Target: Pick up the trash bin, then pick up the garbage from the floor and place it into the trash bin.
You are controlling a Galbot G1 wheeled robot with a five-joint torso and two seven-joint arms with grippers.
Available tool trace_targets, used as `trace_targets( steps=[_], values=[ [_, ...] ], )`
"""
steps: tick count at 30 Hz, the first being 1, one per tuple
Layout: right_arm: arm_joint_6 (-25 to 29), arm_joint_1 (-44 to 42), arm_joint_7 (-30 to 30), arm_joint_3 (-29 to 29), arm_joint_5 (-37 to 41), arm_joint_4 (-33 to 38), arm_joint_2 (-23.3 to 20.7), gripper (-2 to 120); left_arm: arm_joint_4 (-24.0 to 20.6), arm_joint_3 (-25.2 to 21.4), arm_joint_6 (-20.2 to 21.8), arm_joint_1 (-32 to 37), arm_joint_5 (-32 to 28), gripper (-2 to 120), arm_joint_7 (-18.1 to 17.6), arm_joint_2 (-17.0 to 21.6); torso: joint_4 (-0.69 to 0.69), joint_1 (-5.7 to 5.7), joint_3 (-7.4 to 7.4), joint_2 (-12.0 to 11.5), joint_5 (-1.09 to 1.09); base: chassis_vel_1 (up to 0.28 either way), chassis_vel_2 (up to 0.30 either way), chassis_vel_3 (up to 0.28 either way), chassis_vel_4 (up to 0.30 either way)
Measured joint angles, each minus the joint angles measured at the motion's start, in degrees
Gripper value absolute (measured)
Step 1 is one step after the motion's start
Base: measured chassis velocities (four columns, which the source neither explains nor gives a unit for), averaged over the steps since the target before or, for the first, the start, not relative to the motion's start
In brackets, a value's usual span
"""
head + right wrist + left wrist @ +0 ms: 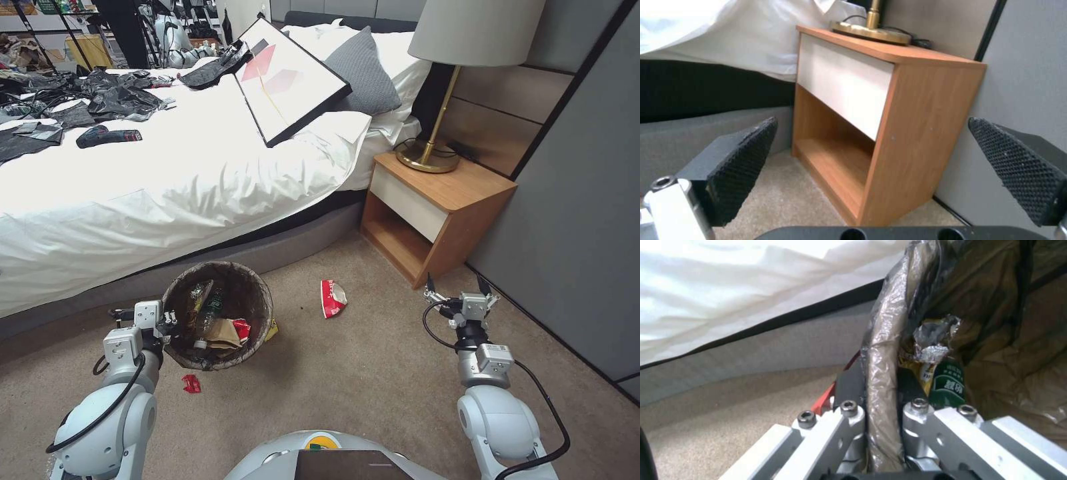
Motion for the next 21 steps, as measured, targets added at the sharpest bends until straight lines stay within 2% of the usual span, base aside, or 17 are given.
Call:
trace_targets(
  steps=[7, 9, 10, 11, 12, 13, 14, 16, 17, 18, 20, 21],
  values=[
    [-1.30, -1.45, 2.98, -0.90, -0.21, 1.90, -0.05, 100, 0.14, -0.01, -0.16, 0.04, 0.13, 4, 0.08, -0.02, -0.01, 0.00, 0.00, 0.00, 0.00, 0.000, 0.000, 0.000, 0.000],
    [-4.67, 0.02, 4.15, -1.65, 1.57, 2.50, -1.65, 100, 0.14, 0.02, -0.16, 0.06, 0.14, 4, 0.12, 0.08, -0.02, 0.00, 0.00, 0.00, 0.01, 0.000, 0.000, 0.000, 0.000],
    [-4.67, 0.02, 4.15, -1.65, 1.57, 2.50, -1.65, 100, 0.14, 0.02, -0.16, 0.06, 0.14, 4, 0.12, 0.08, -0.02, 0.00, 0.00, 0.00, 0.01, 0.000, 0.000, 0.000, 0.000],
    [-7.57, 1.84, 5.01, -2.26, 3.89, 2.96, -3.09, 100, 0.09, 0.03, -0.16, 0.10, 0.14, 4, 0.13, 0.16, 0.00, 0.00, 0.00, 0.00, 0.00, 0.000, 0.000, 0.000, 0.000],
    [-13.44, 4.84, 7.44, -3.38, 8.30, 3.50, -5.13, 100, 0.06, 0.03, -0.16, 0.13, 0.16, 4, 0.13, 0.26, 0.01, 0.00, 0.00, 0.00, 0.00, 0.000, 0.000, 0.000, 0.000],
    [-13.44, 4.84, 7.44, -3.38, 8.30, 3.50, -5.13, 100, 0.06, 0.03, -0.16, 0.13, 0.16, 4, 0.13, 0.26, 0.01, 0.00, 0.00, 0.00, 0.00, 0.000, 0.000, 0.000, 0.000],
    [-17.65, 7.28, 9.09, -4.20, 12.16, 3.74, -6.56, 100, 0.03, 0.02, -0.17, 0.20, 0.19, 4, 0.14, 0.32, 0.01, 0.00, 0.00, 0.00, 0.01, 0.000, 0.000, 0.000, 0.000],
    [-25.70, 13.62, 11.50, -6.98, 22.53, 3.49, -12.20, 100, -0.24, 0.01, -0.20, 0.55, 0.32, 4, 0.16, 0.46, 0.01, 0.00, 0.00, 0.00, 0.01, 0.000, 0.000, 0.000, 0.000],
    [-27.56, 15.70, 12.24, -8.21, 25.52, 2.98, -14.39, 100, -0.33, 0.01, -0.20, 0.66, 0.39, 4, 0.16, 0.44, 0.01, 0.00, 0.00, -0.01, 0.01, 0.000, 0.000, 0.000, 0.000],
    [-27.56, 15.70, 12.24, -8.21, 25.52, 2.98, -14.39, 100, -0.33, 0.01, -0.20, 0.66, 0.39, 4, 0.16, 0.44, 0.01, 0.00, 0.00, -0.01, 0.01, 0.000, 0.000, 0.000, 0.000],
    [-31.91, 23.30, 15.23, -12.30, 34.13, 0.26, -20.07, 100, -0.63, -0.02, -0.21, 0.94, 0.60, 4, 0.20, 0.38, 0.02, 0.00, 0.00, 0.00, 0.01, 0.000, 0.000, 0.000, 0.000],
    [-32.69, 25.73, 16.06, -13.69, 36.53, -0.88, -21.33, 100, -0.72, -0.02, -0.21, 1.04, 0.64, 4, 0.21, 0.36, 0.02, 0.00, 0.01, 0.00, 0.00, 0.000, 0.000, 0.000, 0.000]
  ],
)
